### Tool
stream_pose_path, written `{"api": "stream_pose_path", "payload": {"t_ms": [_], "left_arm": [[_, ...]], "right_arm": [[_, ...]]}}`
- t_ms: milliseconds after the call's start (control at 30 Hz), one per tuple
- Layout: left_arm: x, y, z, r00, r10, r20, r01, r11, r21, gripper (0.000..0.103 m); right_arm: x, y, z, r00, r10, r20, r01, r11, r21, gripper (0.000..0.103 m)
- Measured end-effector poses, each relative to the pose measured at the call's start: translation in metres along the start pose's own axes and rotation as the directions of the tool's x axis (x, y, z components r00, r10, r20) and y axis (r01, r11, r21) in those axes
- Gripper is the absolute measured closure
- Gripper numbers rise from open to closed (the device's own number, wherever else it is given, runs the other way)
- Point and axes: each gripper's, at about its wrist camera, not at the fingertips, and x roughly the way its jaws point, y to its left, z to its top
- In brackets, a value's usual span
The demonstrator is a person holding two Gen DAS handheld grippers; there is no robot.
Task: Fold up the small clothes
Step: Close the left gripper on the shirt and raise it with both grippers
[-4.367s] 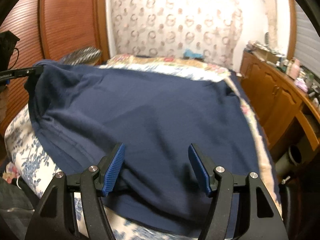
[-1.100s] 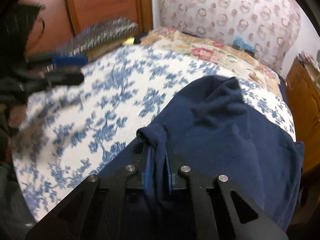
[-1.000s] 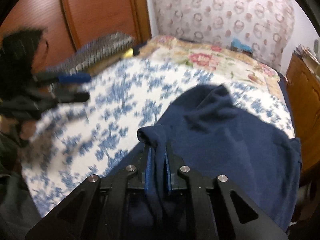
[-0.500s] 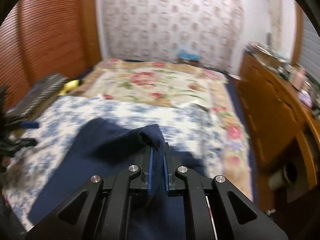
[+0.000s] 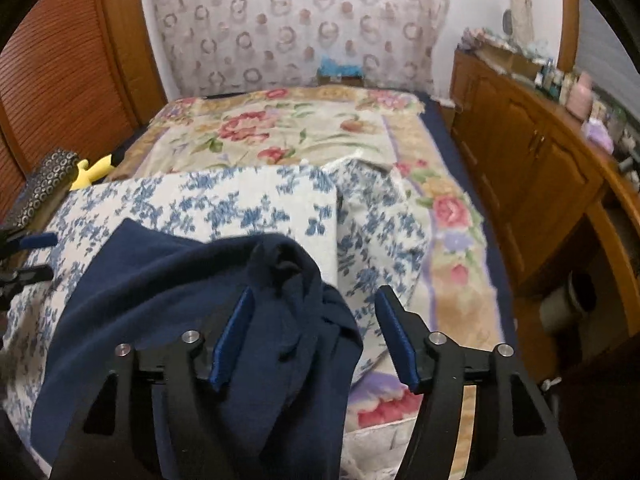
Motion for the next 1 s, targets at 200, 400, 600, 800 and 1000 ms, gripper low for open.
{"api": "stream_pose_path", "payload": {"t_ms": [200, 400, 600, 800, 1000], "left_arm": [[0.034, -0.001, 0.021, 1.0, -0.016, -0.025, 0.015, 1.0, -0.024, 0.045], [0.053, -0.003, 0.028, 0.999, -0.013, -0.044, 0.012, 1.0, -0.022, 0.045], [0.058, -0.001, 0.027, 0.999, -0.025, -0.04, 0.023, 0.999, -0.029, 0.049], [0.06, -0.001, 0.029, 0.999, -0.021, -0.03, 0.02, 0.999, -0.025, 0.076], [0.048, -0.004, 0.032, 0.999, -0.046, -0.001, 0.046, 0.999, -0.026, 0.1]], "right_arm": [[0.02, -0.012, -0.006, 0.997, 0.06, -0.041, -0.058, 0.997, 0.048, 0.035], [0.026, -0.02, -0.009, 0.991, 0.129, -0.044, -0.124, 0.988, 0.088, 0.034], [0.028, -0.024, -0.011, 0.98, 0.191, -0.045, -0.185, 0.976, 0.118, 0.034], [0.018, -0.01, -0.012, 0.986, 0.165, -0.022, -0.164, 0.985, 0.044, 0.062], [-0.001, 0.014, -0.017, 0.996, 0.076, 0.044, -0.072, 0.992, -0.102, 0.092]]}}
